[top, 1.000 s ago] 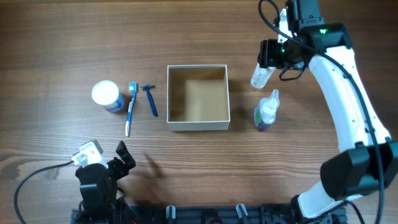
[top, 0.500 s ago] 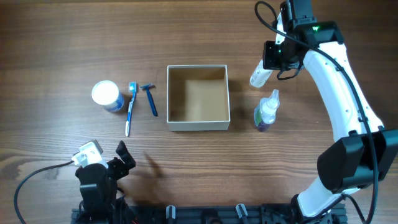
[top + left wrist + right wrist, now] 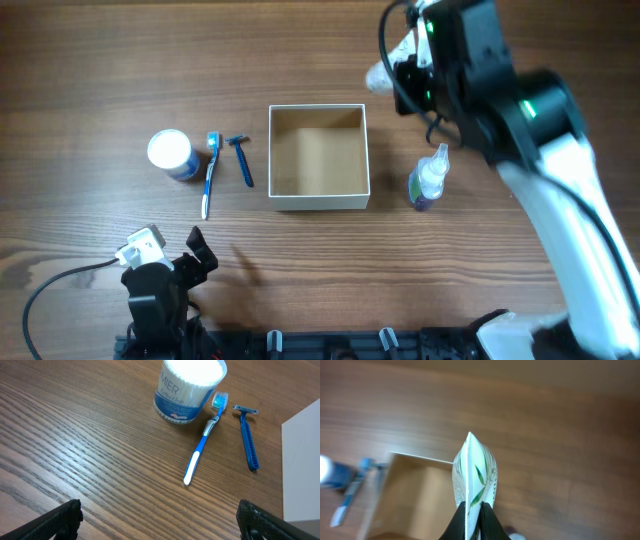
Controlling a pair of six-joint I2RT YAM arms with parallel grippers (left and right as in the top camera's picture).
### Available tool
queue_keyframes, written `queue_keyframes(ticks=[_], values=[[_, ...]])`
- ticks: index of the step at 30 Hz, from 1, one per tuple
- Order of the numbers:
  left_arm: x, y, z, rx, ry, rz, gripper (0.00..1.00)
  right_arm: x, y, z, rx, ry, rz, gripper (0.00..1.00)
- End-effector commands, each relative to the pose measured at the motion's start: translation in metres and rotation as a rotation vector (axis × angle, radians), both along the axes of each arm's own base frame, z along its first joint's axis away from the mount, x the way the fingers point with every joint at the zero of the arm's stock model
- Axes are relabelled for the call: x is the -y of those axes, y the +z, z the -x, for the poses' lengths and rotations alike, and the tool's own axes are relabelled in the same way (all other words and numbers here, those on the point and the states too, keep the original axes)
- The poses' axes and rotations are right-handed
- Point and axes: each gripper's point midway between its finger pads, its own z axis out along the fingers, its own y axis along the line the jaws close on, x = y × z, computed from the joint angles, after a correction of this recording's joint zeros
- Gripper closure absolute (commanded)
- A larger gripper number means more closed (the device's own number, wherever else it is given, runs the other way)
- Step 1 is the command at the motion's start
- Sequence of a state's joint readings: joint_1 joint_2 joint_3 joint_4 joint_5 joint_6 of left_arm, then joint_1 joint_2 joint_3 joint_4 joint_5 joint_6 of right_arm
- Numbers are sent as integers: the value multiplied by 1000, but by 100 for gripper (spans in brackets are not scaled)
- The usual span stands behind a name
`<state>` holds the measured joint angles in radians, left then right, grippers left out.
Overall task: Pack container
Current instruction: 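Carry the lotion tube into the box and release it upright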
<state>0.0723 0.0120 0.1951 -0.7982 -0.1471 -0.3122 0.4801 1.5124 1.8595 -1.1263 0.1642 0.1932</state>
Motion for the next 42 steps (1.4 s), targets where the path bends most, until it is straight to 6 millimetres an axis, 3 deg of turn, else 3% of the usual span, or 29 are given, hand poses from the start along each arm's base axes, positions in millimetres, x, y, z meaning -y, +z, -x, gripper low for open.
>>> queue_keyframes(ticks=[1, 4, 8, 18, 24, 37, 38, 39, 42], values=[[1, -3, 0, -3, -11, -6, 0, -2, 22, 22, 39, -35, -35, 96], [1, -3, 0, -3, -11, -6, 0, -15, 12, 33, -14, -22, -47, 96], [1, -3, 0, -3, -11, -6, 0, -31, -5, 30, -64, 11, -30, 96], [1, -3, 0, -3, -11, -6, 0, -58, -81, -10, -207, 10, 70, 96], [1, -3, 0, -3, -11, -6, 0, -76, -120, -49, -192, 32, 129, 96], [1, -3, 0, -3, -11, -6, 0, -68, -136, -65, -212, 2, 124, 95], [1, -3, 0, -3, -11, -6, 0, -70, -136, -65, -216, 10, 114, 82], [1, -3, 0, -3, -11, -6, 0, -72, -136, -65, -218, 18, 104, 55], [1, -3, 0, -3, -11, -6, 0, -76, -132, -68, -195, 28, 90, 52]])
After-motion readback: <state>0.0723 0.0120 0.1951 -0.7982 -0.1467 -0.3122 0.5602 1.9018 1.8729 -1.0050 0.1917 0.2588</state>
